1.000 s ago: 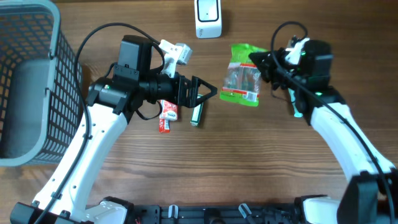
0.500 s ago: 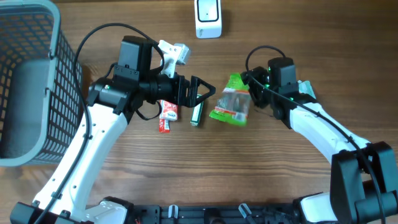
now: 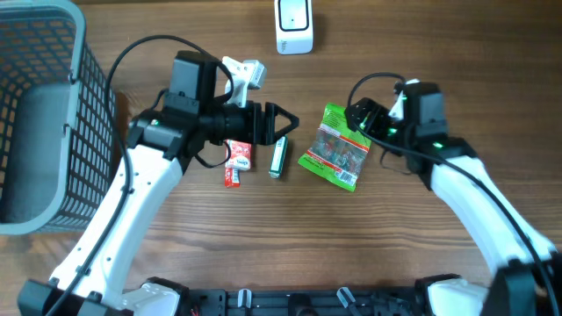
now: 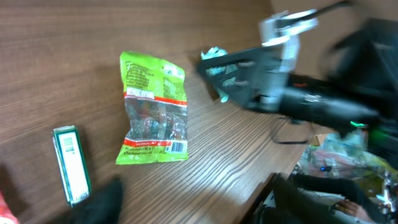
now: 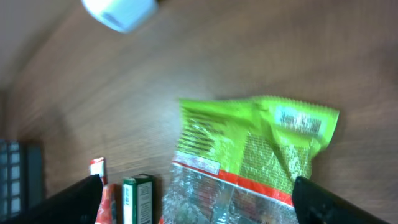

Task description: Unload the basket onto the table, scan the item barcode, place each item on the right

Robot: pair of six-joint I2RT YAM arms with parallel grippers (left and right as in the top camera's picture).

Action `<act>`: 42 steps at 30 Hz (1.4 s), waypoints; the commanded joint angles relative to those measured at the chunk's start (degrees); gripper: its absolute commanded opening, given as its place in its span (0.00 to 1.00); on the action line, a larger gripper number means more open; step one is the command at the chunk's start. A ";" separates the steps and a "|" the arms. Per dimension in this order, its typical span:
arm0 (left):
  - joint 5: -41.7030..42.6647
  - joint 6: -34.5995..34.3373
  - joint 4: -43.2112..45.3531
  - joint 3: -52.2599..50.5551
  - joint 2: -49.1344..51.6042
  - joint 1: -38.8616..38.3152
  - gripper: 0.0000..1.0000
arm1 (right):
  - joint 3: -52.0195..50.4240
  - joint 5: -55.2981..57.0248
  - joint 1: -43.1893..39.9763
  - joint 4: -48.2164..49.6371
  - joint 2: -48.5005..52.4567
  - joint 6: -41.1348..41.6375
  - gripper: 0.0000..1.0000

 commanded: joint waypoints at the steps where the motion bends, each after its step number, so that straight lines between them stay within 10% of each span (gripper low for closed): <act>1: -4.28 -6.62 0.98 -1.64 4.22 -3.41 0.04 | 1.86 -2.58 -2.86 -1.75 -3.26 -11.30 0.77; 7: -7.89 -11.91 7.98 -1.66 11.91 -10.84 0.04 | 10.64 -6.40 -6.82 -12.26 1.92 -20.87 0.47; 17: -20.00 -19.65 14.03 -1.66 23.52 -20.52 0.04 | 19.93 -6.47 -6.80 -11.72 17.33 -26.49 0.49; 21: -25.24 -20.31 15.37 -1.66 27.36 -21.88 0.04 | 19.82 -6.49 -6.80 -10.12 23.45 -26.51 0.22; 42: -42.32 -21.92 21.33 -1.66 31.17 -21.84 0.04 | 15.93 -5.84 -6.62 -31.69 27.54 -23.54 0.13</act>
